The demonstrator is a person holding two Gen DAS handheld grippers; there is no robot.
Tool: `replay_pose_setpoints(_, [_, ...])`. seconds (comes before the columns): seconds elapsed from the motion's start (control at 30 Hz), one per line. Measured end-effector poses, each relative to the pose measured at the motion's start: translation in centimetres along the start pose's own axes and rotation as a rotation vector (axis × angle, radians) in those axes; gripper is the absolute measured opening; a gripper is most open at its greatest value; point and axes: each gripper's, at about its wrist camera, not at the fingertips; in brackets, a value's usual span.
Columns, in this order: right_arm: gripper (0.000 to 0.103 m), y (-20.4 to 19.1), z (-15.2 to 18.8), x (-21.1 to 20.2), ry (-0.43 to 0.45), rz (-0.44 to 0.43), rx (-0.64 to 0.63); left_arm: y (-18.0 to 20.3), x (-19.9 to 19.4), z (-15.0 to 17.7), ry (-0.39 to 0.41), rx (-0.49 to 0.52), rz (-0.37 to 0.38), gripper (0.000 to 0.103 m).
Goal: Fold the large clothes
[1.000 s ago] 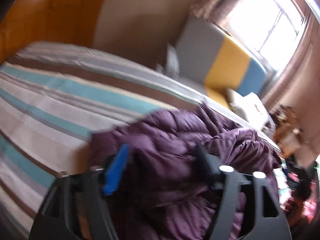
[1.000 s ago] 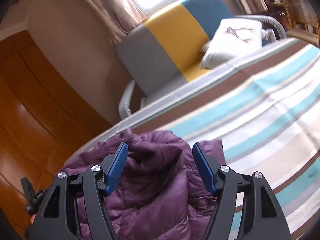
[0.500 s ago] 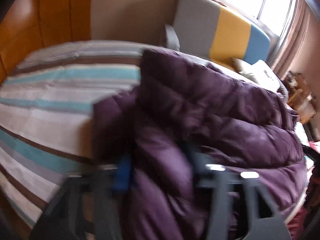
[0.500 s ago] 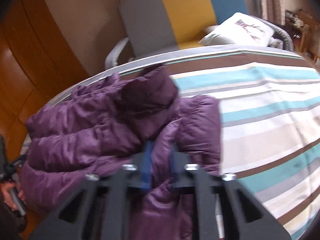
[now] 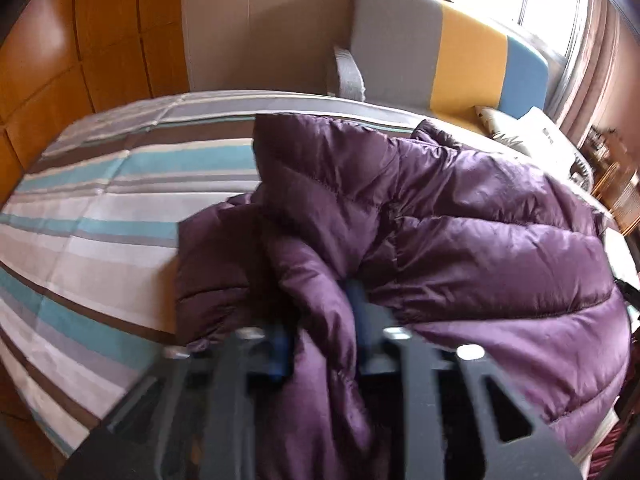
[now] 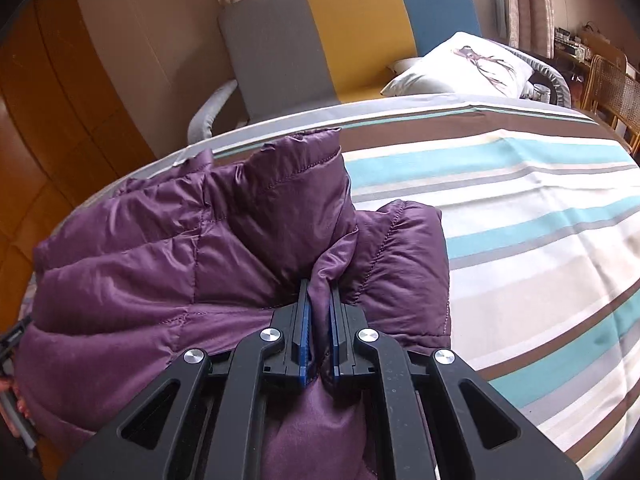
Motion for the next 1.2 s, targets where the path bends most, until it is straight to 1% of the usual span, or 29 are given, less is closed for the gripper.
replay_pose_setpoints(0.03, [0.009, 0.0, 0.0, -0.3, 0.001, -0.007, 0.002, -0.1, -0.5, 0.1, 0.014, -0.006, 0.0, 0.058])
replay_pose_setpoints(0.07, [0.009, 0.2, 0.0, -0.6, 0.001, -0.01, 0.004, -0.2, -1.2, 0.2, 0.034, -0.015, 0.007, 0.063])
replay_pose_setpoints(0.13, [0.009, 0.1, -0.3, -1.9, 0.022, -0.001, -0.003, -0.4, -2.5, 0.2, 0.063, -0.034, 0.016, 0.064])
replay_pose_setpoints(0.17, [0.009, 0.0, -0.5, -2.4, 0.039, 0.002, -0.008, -0.4, -3.1, 0.3, 0.075, -0.045, 0.024, 0.068])
replay_pose_setpoints(0.2, [0.014, -0.2, -0.6, -3.4, 0.06, 0.001, -0.013, -0.4, -3.9, 0.2, 0.096, -0.062, 0.04, 0.071])
replay_pose_setpoints(0.23, [0.033, -0.5, -0.7, -4.0, 0.073, -0.005, -0.015, -0.3, -4.6, 0.0, 0.12, -0.074, 0.059, 0.077])
replay_pose_setpoints(0.27, [0.046, -0.9, -0.7, -4.7, 0.092, -0.017, -0.016, 0.1, -5.2, -0.2, 0.136, -0.075, 0.077, 0.081])
replay_pose_setpoints(0.3, [0.057, -1.3, -0.8, -5.2, 0.106, -0.025, -0.02, 0.7, -5.6, -0.5, 0.142, -0.066, 0.095, 0.082])
replay_pose_setpoints(0.37, [0.057, -2.9, -1.0, -5.9, 0.122, -0.048, -0.064, 2.5, -6.0, -1.2, 0.146, -0.025, 0.121, 0.082])
replay_pose_setpoints(0.4, [0.057, -3.8, -1.2, -6.0, 0.117, -0.054, -0.082, 3.5, -6.0, -1.6, 0.146, -0.002, 0.12, 0.082])
replay_pose_setpoints(0.47, [0.057, -5.4, -1.4, -5.6, 0.098, -0.079, -0.115, 5.1, -5.7, -2.2, 0.138, 0.038, 0.122, 0.081])
replay_pose_setpoints(0.5, [0.057, -6.5, -1.6, -5.0, 0.076, -0.089, -0.134, 6.0, -5.4, -2.6, 0.12, 0.064, 0.132, 0.081])
replay_pose_setpoints(0.53, [0.057, -6.9, -1.8, -4.7, 0.061, -0.094, -0.141, 6.9, -4.9, -3.0, 0.097, 0.09, 0.137, 0.08])
replay_pose_setpoints(0.57, [0.057, -7.7, -2.0, -3.9, 0.032, -0.1, -0.151, 7.7, -4.4, -3.4, 0.076, 0.113, 0.141, 0.076])
replay_pose_setpoints(0.63, [0.057, -9.0, -2.2, -2.4, -0.018, -0.096, -0.165, 9.6, -2.9, -4.3, 0.014, 0.169, 0.145, 0.074])
replay_pose_setpoints(0.67, [0.057, -9.5, -2.3, -1.6, -0.047, -0.094, -0.172, 10.3, -2.5, -4.5, -0.005, 0.19, 0.144, 0.072])
replay_pose_setpoints(0.7, [0.051, -10.0, -2.3, -0.5, -0.075, -0.082, -0.183, 11.2, -1.7, -4.7, -0.027, 0.215, 0.135, 0.072])
replay_pose_setpoints(0.73, [0.034, -10.3, -2.1, 0.2, -0.088, -0.07, -0.193, 11.9, -0.8, -4.8, -0.048, 0.235, 0.117, 0.066])
replay_pose_setpoints(0.77, [0.025, -10.7, -2.0, 0.8, -0.099, -0.068, -0.208, 12.4, -0.4, -4.6, -0.059, 0.245, 0.112, 0.05])
replay_pose_setpoints(0.8, [0.006, -10.8, -2.0, 0.9, -0.102, -0.069, -0.213, 12.7, 0.0, -4.4, -0.064, 0.251, 0.117, 0.043])
replay_pose_setpoints(0.83, [0.001, -10.9, -2.0, 0.9, -0.101, -0.065, -0.22, 12.8, -0.2, -4.3, -0.058, 0.247, 0.116, 0.027])
replay_pose_setpoints(0.87, [0.001, -11.2, -2.1, 0.4, -0.088, -0.066, -0.235, 12.9, -0.8, -4.2, -0.048, 0.241, 0.132, 0.009])
replay_pose_setpoints(0.9, [0.001, -11.2, -2.2, -0.2, -0.069, -0.072, -0.246, 12.8, -1.5, -4.1, -0.035, 0.236, 0.154, 0.004])
replay_pose_setpoints(0.97, [0.001, -11.7, -2.8, -1.7, -0.02, -0.076, -0.265, 12.9, -3.2, -4.6, 0.029, 0.232, 0.151, 0.003])
replay_pose_setpoints(1.03, [0.001, -11.6, -3.7, -2.3, -0.006, -0.102, -0.255, 12.8, -3.7, -5.3, 0.059, 0.229, 0.148, 0.001])
replay_pose_setpoints(1.13, [0.001, -11.8, -4.5, -1.1, -0.014, -0.097, -0.272, 12.8, -2.6, -6.3, 0.052, 0.227, 0.109, 0.001])
replay_pose_setpoints(1.2, [0.001, -11.6, -4.4, 0.2, -0.029, -0.087, -0.282, 12.6, -0.6, -6.6, 0.01, 0.235, 0.075, 0.005])
Point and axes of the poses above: each gripper's, at about its wrist camera, not at the fingertips, and x roughly the way its jaws point, y to its right, z to its underside, and after that the axes turned 8 degrees about -y, right-handed
